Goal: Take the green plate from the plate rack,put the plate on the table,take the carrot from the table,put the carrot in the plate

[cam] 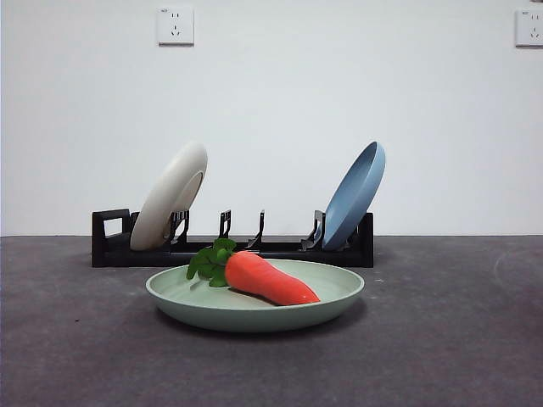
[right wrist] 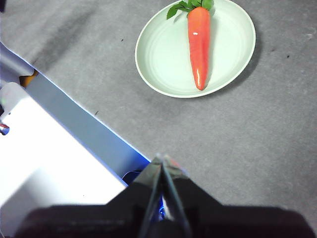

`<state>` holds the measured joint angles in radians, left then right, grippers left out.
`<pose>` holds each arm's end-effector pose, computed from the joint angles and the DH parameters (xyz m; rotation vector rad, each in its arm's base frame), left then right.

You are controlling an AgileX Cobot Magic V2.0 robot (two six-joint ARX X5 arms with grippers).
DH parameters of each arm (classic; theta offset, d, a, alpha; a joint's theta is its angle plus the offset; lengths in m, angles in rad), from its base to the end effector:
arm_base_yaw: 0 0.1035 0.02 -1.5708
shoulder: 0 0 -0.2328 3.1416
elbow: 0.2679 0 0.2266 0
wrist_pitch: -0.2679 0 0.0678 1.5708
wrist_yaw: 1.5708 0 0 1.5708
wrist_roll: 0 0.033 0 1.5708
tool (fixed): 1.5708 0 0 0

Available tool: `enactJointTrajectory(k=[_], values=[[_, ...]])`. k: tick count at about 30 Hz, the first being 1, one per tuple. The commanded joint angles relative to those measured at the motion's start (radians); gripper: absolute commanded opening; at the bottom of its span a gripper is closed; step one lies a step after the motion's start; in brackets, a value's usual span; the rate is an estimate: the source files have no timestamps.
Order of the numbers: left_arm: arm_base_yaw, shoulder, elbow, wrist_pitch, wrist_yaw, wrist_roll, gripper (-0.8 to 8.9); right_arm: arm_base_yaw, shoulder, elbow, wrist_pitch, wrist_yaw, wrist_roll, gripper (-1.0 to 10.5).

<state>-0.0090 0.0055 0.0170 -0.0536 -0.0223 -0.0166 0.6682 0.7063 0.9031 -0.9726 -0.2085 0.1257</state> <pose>0.1057 -0.0002 0.1630 -0.0159 0.0420 0.0136 0.0875 0.0778 0.2861 -0.0705 0.8286 0.7795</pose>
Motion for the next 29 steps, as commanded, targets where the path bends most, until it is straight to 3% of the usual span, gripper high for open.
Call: enactJointTrajectory(k=[1, 3, 29], values=[[0.004, -0.004, -0.014, -0.074, 0.005, -0.032, -0.03, 0.003, -0.001, -0.005, 0.005, 0.002, -0.003, 0.0], [0.004, -0.004, -0.014, -0.136, 0.005, -0.049, -0.03, 0.003, -0.001, -0.005, 0.005, 0.002, -0.003, 0.0], [0.004, -0.003, -0.014, -0.13, 0.025, -0.06, -0.03, 0.003, -0.001, -0.005, 0.005, 0.006, -0.003, 0.0]])
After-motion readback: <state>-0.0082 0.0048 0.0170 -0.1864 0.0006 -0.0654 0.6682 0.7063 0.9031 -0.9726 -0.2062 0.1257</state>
